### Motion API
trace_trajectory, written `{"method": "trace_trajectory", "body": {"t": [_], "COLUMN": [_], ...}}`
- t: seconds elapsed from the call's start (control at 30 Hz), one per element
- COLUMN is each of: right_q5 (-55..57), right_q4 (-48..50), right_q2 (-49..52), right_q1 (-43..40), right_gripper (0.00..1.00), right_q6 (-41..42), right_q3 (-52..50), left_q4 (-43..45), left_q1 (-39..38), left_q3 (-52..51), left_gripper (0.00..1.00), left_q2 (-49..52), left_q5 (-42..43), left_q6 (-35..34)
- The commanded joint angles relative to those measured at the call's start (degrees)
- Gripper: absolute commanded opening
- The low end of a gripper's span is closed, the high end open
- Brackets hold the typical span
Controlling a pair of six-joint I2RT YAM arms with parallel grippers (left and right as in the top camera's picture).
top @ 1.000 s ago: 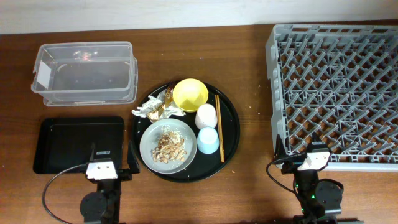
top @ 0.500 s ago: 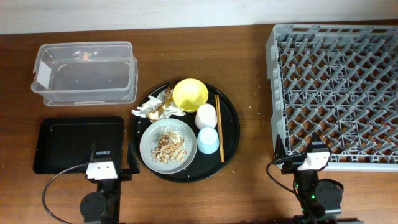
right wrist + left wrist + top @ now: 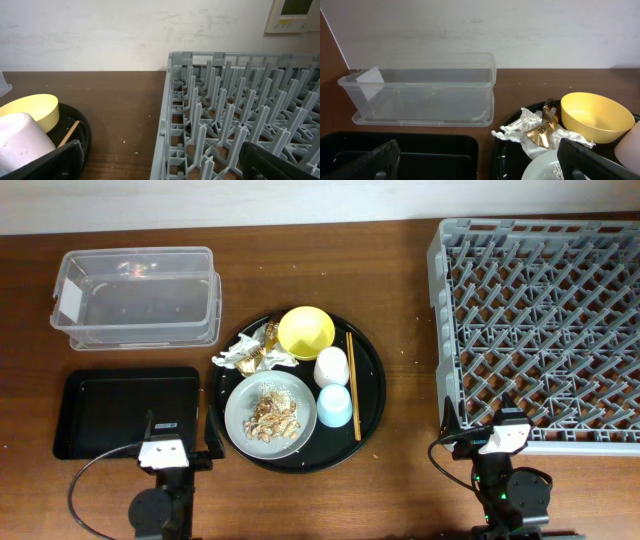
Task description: Sort waste into correct bins and load items into the dishwasher rack
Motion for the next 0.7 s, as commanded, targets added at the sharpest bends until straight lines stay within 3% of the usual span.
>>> {"method": "trace_trajectory", "body": {"t": [0.0, 0.4, 0.43, 0.47, 0.5, 0.53, 0.6, 0.67], "right_q5": [0.5, 0.5, 0.5, 0.5, 0.5, 0.5, 0.5, 0.5], "right_q4": [-0.3, -0.3, -0.4, -0.4, -0.3, -0.4, -0.3, -0.3], "right_q2": [-0.3, -0.3, -0.3, -0.3, -0.3, -0.3, -0.3, -0.3], "right_q1": [-0.4, -0.4, -0.4, -0.4, -0.4, -0.4, -0.4, -0.4], "right_gripper": [0.98, 0.98, 0.98, 0.98, 0.98, 0.98, 0.98, 0.98], "right_q6": [0.2, 0.2, 0.2, 0.2, 0.2, 0.2, 0.2, 0.2], "right_q3": [-0.3, -0.3, -0.3, -0.3, -0.3, -0.3, -0.3, -0.3], "left_q4": [-0.3, -0.3, 0.0, 2.1, 3.7, 4.0, 3.5, 12.7], "left_q1": [0.0, 0.0, 0.0, 0.0, 0.0, 0.0, 0.0, 0.0], "left_q3": [-0.2, -0.2, -0.2, -0.2, -0.2, -0.2, -0.2, -0.1], "left_gripper": [1.00, 1.00, 0.99, 0.99, 0.99, 0.99, 0.99, 0.99], "left_q2": [-0.5, -0.5, -0.5, -0.5, -0.5, -0.5, -0.5, -0.5], "left_q5": [-0.4, 0.2, 4.1, 13.6, 29.2, 38.2, 40.9, 41.8], "left_q6": [1.3, 1.2, 0.2, -3.2, -8.3, -8.6, -9.4, -15.9]}}
